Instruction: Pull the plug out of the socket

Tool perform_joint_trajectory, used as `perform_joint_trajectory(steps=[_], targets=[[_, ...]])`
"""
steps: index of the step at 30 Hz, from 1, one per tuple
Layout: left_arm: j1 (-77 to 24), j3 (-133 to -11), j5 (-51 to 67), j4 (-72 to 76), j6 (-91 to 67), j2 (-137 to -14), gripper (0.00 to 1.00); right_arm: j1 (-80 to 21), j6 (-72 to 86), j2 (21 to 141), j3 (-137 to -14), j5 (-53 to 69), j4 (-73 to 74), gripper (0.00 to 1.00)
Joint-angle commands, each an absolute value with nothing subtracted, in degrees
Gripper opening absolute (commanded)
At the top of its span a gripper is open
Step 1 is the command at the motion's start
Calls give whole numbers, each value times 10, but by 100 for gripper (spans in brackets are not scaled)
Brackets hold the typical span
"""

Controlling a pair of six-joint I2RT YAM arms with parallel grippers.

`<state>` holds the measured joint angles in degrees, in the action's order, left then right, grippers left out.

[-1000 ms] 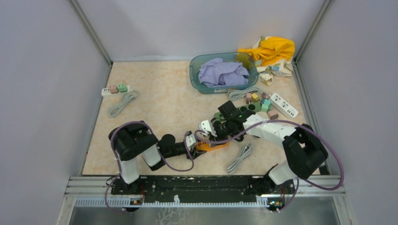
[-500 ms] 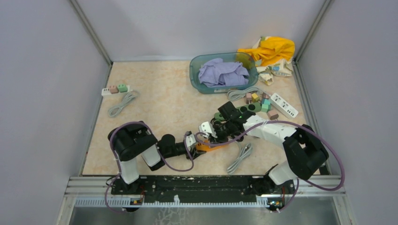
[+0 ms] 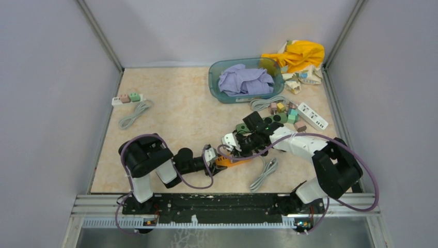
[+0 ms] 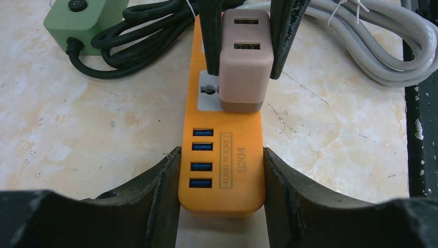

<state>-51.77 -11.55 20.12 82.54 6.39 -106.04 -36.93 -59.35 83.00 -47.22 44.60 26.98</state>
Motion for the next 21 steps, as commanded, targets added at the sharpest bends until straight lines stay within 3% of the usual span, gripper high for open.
perform_joint_trajectory(steps=[1, 13, 21], targets=[[-521, -115, 206, 807, 50, -1057, 0, -364, -660, 814, -477, 498, 298, 0], [-522, -121, 207, 798, 50, -1057, 0, -407, -512, 824, -471, 467, 173, 0], [-522, -118, 206, 796, 54, -1056, 0, -365, -552, 803, -464, 432, 189, 0]])
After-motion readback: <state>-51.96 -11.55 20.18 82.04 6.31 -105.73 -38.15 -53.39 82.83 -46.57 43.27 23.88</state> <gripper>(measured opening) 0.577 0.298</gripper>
